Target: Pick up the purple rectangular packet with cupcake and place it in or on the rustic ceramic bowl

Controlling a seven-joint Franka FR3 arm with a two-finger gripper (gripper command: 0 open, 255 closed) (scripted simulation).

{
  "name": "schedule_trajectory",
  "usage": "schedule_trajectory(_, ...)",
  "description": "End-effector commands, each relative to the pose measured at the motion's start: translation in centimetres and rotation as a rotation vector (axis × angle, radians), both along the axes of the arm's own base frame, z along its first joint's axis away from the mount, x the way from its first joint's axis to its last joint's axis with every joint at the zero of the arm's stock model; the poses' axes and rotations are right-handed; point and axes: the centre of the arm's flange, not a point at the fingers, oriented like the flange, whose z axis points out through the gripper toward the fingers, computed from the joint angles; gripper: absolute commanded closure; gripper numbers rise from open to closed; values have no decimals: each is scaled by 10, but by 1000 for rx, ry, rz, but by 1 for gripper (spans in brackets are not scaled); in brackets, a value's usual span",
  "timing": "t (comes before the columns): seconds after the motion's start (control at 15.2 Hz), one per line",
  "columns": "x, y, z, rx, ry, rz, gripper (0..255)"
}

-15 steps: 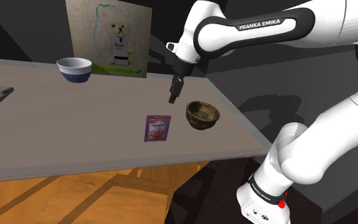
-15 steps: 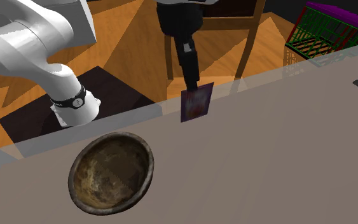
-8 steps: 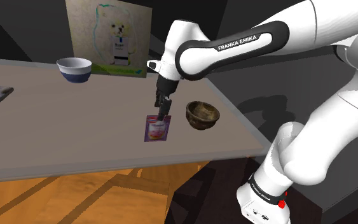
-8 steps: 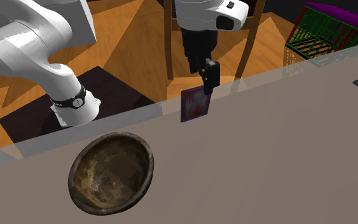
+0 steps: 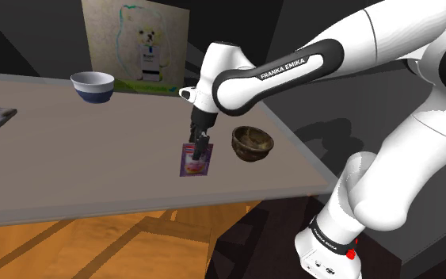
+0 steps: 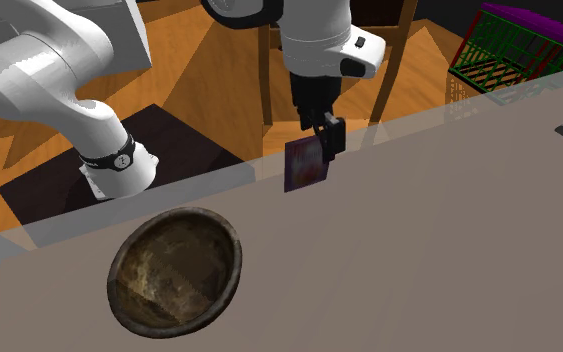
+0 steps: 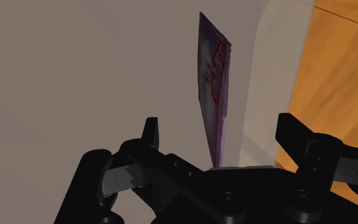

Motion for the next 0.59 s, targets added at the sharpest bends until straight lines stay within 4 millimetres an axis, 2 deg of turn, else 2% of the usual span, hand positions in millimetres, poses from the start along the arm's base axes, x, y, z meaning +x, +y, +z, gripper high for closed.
schedule_trajectory(0.0, 1, 0, -2, 0, 0, 0, 0)
schedule_trajectory(0.33, 1, 0, -2, 0, 0, 0, 0)
schedule_trajectory(0.4, 1, 0, -2, 0, 0, 0, 255)
schedule_trajectory(0.53, 1, 0, -2, 0, 0, 0, 255)
